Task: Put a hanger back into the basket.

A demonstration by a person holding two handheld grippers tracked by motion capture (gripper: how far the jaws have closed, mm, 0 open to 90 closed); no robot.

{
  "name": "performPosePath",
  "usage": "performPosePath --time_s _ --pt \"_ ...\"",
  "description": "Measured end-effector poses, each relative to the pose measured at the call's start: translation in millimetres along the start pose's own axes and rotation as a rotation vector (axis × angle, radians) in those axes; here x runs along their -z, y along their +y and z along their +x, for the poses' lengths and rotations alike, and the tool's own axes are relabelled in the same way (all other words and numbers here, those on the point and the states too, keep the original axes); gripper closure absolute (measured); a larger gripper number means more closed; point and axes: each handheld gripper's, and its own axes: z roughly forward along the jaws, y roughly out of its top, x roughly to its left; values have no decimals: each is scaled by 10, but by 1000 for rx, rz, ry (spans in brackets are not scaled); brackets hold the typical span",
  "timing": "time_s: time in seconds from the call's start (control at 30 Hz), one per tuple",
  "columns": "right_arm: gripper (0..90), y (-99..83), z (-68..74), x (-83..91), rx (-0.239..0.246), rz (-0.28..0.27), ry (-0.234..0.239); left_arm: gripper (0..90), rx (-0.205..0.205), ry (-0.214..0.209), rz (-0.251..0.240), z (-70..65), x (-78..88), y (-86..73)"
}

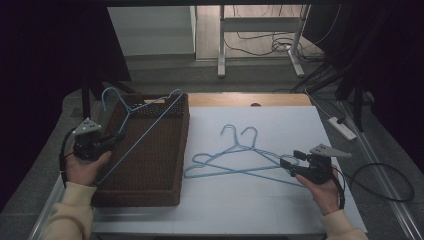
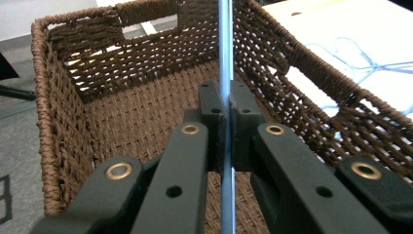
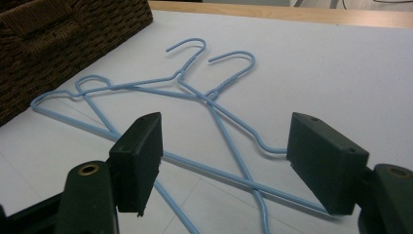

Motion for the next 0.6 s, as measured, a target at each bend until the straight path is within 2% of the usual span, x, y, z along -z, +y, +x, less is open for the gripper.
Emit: performPosePath --time_s 0.47,0.6 --pt "299 -8 -4 -2 -6 5 -4 868 -13 24 43 22 -147 -37" --pt "300 -10 -4 -11 -6 9 -4 868 -19 15 84 24 -239 -69"
